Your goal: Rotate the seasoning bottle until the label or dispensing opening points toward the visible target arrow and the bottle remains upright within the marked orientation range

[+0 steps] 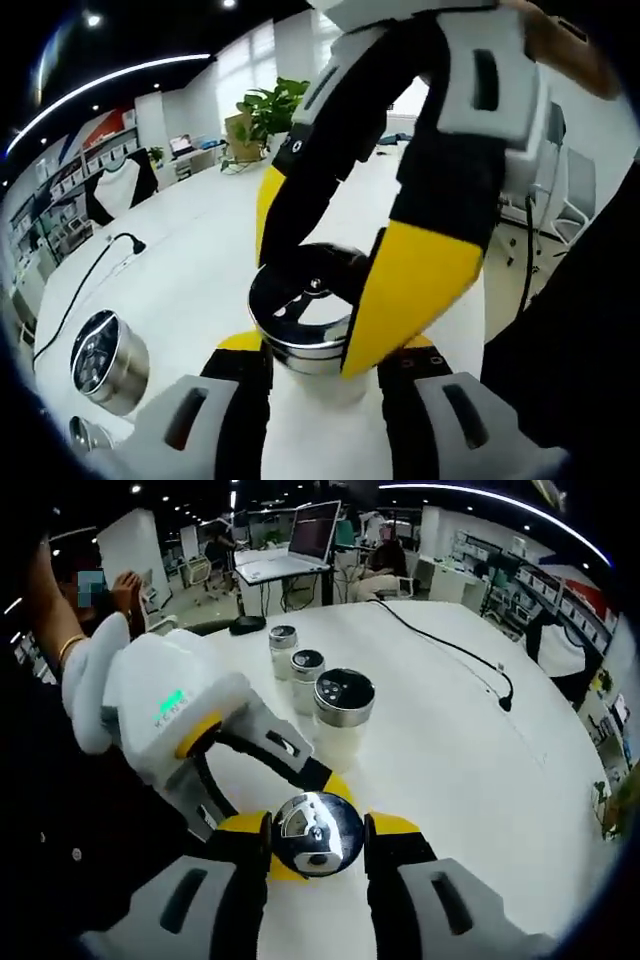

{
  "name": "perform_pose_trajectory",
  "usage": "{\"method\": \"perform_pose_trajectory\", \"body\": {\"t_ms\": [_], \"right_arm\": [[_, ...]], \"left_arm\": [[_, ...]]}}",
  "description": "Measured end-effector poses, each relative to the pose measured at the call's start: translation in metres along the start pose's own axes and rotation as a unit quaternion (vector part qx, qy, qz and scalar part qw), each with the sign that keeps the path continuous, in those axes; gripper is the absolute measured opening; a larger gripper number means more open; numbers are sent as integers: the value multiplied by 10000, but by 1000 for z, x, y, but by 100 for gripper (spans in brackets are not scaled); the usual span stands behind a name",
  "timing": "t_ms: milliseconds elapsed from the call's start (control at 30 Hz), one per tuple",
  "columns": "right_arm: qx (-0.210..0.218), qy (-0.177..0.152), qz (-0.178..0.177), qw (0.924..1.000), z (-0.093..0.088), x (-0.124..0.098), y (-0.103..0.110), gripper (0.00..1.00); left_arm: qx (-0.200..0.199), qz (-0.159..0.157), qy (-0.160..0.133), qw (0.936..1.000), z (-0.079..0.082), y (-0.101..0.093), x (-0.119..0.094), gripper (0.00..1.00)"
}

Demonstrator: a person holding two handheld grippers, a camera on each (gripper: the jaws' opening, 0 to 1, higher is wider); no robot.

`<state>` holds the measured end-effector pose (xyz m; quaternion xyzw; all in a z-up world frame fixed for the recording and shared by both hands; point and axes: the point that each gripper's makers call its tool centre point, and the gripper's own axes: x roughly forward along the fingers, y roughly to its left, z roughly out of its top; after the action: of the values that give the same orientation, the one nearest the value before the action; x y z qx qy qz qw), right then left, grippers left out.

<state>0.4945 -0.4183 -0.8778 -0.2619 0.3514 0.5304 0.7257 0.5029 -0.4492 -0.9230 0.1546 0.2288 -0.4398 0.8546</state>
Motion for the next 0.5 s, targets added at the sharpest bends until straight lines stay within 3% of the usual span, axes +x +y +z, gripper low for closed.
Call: {"method": "perform_pose_trajectory", "body": {"t_ms": [33, 300, 367, 500], "right_arm": [[-199, 76, 184, 9996, 0, 0, -3, 34], [-990, 251, 721, 9922, 1, 0, -5, 34], [-1309, 371, 898, 9866, 1, 0, -11, 34], [-1523, 399, 942, 9830, 2, 3, -17, 34]], "left_arm": [[221, 91, 336, 9992, -15, 1, -7, 43], [-36, -12, 282, 9996, -26, -6, -24, 44], [-176, 86, 290, 9994, -32, -2, -37, 44], [-362, 339, 350, 9982, -39, 8, -47, 44]]}}
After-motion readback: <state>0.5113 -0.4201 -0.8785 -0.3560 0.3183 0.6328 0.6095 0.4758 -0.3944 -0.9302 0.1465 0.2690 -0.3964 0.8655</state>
